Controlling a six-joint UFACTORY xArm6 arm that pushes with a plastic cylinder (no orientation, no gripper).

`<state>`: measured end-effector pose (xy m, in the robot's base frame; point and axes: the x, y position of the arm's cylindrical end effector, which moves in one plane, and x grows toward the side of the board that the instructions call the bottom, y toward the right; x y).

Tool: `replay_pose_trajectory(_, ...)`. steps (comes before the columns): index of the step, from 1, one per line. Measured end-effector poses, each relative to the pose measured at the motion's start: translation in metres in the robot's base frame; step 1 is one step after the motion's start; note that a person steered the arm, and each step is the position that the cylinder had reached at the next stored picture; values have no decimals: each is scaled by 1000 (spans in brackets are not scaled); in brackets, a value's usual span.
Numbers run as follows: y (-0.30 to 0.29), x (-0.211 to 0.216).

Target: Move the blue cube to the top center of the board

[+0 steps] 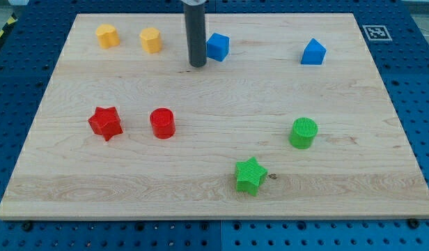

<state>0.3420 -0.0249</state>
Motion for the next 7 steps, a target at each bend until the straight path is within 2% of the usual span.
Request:
replay_pose_trajectory(1,30,-15)
replay_pose_trajectory(2,26,-52)
replay_pose_trajectory(3,22,-58)
replay_pose_trajectory(4,22,-43)
replay_pose_trajectory(7,22,-86)
